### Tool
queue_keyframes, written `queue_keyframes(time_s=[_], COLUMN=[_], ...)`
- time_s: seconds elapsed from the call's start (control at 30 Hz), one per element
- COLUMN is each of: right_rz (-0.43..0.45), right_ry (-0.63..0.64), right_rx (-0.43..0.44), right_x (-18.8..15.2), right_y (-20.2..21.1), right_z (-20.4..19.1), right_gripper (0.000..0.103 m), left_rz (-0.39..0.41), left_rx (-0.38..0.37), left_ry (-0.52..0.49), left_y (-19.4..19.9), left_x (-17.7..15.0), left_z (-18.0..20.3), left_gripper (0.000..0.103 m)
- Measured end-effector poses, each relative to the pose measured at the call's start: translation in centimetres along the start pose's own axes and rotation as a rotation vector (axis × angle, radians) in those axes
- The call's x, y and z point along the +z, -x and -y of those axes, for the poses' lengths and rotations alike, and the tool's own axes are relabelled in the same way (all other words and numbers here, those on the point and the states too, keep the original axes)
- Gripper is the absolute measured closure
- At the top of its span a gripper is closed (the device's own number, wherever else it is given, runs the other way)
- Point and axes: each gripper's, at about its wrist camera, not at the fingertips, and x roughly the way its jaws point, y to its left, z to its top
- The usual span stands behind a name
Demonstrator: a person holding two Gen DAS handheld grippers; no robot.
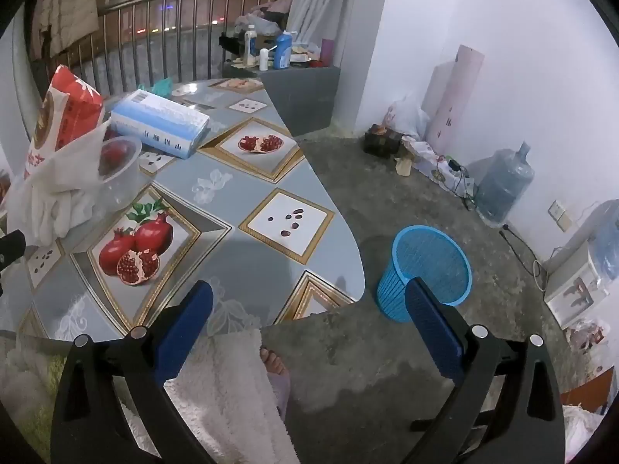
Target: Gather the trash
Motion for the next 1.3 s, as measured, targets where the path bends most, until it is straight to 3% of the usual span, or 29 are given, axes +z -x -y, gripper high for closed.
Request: queue_keyframes(time_s=[0.63,1.3], right_rz=[0.010,0.011], right_ry=[-0.016,-0.022], right_rx=[-0.036,-0.041], right_x=[0.2,0.1], right_y=[0.5,0.4], right_z=[1.3,1.5], right_gripper=[0.006,0.006], left_rz=[0.021,0.016], left_rx=[-0.099,-0.098], left_ry=[-0.092,-0.080], left_y=[0.9,0.7], left_x=[-0.3,-0.1], left_z=[2.3,2.0], left_gripper=[0.009,0.009])
